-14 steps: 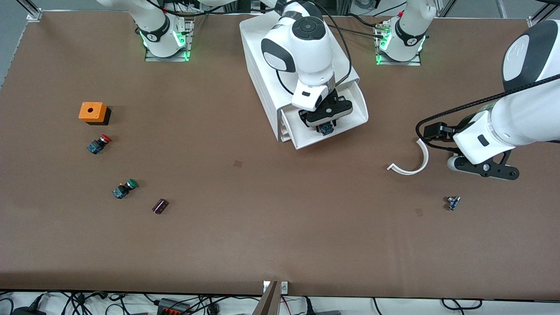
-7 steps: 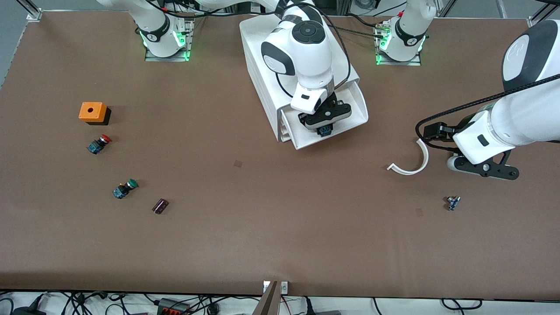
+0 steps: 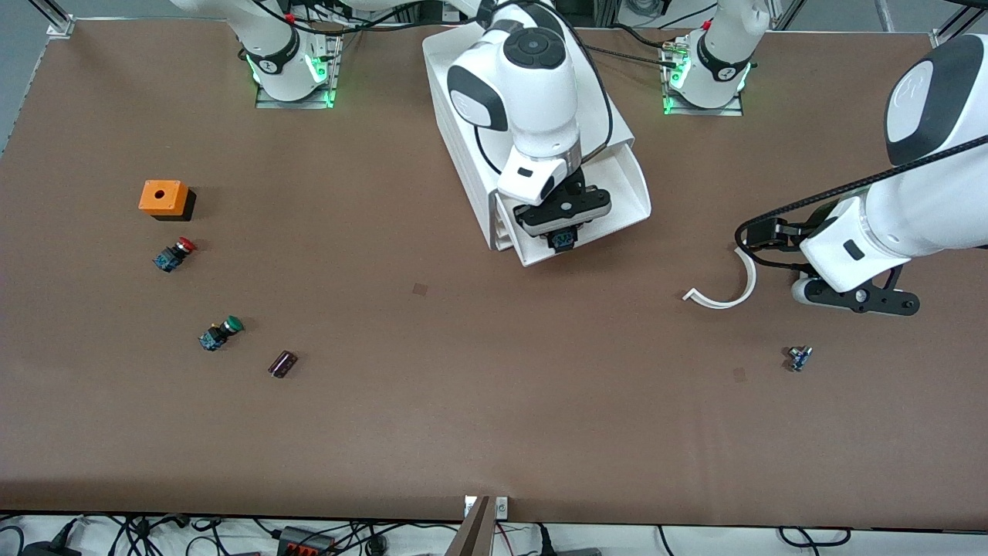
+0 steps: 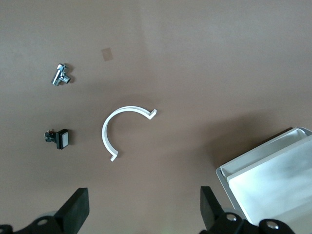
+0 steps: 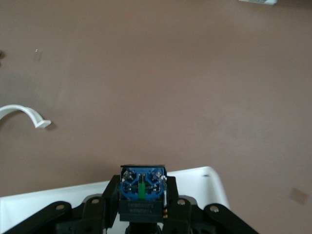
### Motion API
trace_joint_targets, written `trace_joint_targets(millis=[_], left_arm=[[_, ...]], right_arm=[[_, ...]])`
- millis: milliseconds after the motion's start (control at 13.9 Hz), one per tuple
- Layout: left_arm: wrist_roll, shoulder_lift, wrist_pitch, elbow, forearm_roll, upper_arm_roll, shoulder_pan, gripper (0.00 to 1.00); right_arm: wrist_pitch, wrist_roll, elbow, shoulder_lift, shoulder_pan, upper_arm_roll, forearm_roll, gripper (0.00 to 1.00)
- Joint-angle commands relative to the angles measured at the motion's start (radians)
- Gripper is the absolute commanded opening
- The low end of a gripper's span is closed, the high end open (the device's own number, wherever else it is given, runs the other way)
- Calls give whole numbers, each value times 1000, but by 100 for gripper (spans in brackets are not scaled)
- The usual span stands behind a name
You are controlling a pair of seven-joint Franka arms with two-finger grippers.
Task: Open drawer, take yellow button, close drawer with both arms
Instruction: 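Lift the button out with the right gripper while the left gripper approaches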
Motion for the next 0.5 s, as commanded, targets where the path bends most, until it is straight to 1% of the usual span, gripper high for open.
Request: trace_joint_targets(millis=[0,144,288,360,432], left_arm=[[-52,-7,-14,-22,13,-33,2,100],[-150,-30,39,-94,-16,-51,0,100],[-270,-40,107,-157,-24,-82,0,98],[-310,-43,163,-201,-24,-105,2,98],[-337,-50,235,-253,-24,-122,8,98]], right_arm=[[-108,19,64,-27,-50,-2,-17,0],[-185,1,64,-44,-99,-15,-17,0],[-216,-102,56,-53,-171,-11,-6,0],[-227,-145,38,-66,-210,-8,-3,0],[-255,-171,-5,-79,-233,-8,-3,0]])
